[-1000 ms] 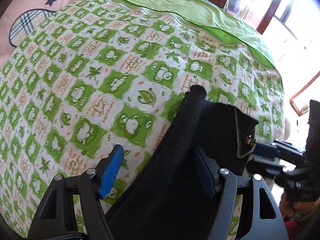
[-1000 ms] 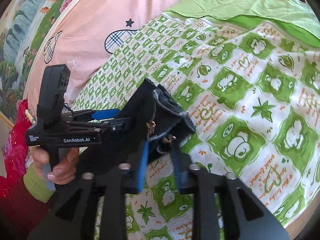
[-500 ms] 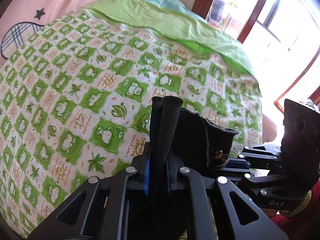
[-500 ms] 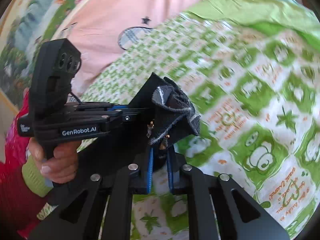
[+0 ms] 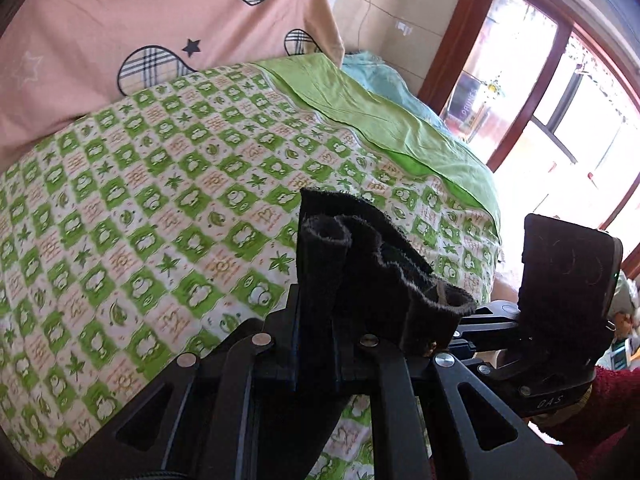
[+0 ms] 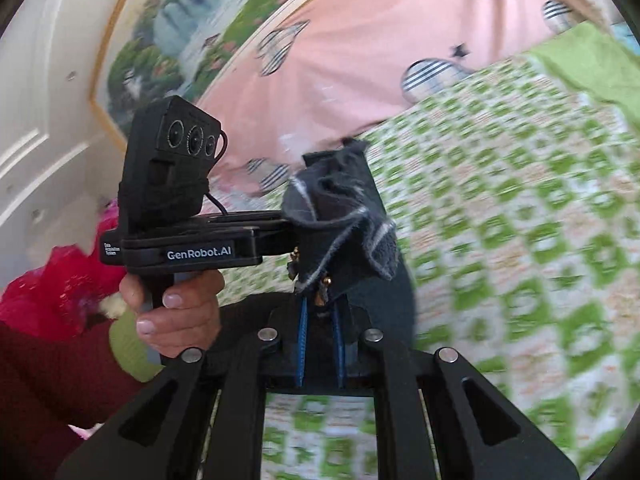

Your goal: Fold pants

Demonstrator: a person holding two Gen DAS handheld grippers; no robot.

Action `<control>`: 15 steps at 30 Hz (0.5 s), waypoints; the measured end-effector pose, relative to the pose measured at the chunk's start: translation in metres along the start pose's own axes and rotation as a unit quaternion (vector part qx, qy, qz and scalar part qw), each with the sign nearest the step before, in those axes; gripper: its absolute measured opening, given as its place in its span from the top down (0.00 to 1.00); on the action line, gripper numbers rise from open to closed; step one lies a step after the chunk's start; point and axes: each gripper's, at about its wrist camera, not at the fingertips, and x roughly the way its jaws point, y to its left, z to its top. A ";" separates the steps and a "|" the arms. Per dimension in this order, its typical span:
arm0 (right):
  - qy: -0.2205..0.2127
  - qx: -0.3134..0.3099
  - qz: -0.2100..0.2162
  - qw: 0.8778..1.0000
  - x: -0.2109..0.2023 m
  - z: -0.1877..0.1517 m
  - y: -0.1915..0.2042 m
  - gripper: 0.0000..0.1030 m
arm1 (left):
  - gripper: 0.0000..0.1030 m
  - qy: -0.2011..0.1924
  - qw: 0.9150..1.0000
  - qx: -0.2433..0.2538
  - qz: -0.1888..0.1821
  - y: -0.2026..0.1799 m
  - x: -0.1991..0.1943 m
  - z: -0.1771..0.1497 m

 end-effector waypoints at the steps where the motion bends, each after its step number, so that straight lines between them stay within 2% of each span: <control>1: 0.008 -0.003 0.007 1.000 0.008 -0.002 0.003 0.88 | 0.90 -0.003 1.000 -0.008 0.005 0.005 -0.005 -0.007; 9: 0.071 -0.025 0.027 0.997 0.057 -0.020 0.020 0.88 | 0.90 -0.008 0.996 -0.081 0.026 0.047 -0.020 -0.055; 15: 0.114 -0.044 0.012 0.992 0.089 -0.037 0.027 0.88 | 0.90 0.005 0.991 -0.118 0.054 0.069 -0.015 -0.086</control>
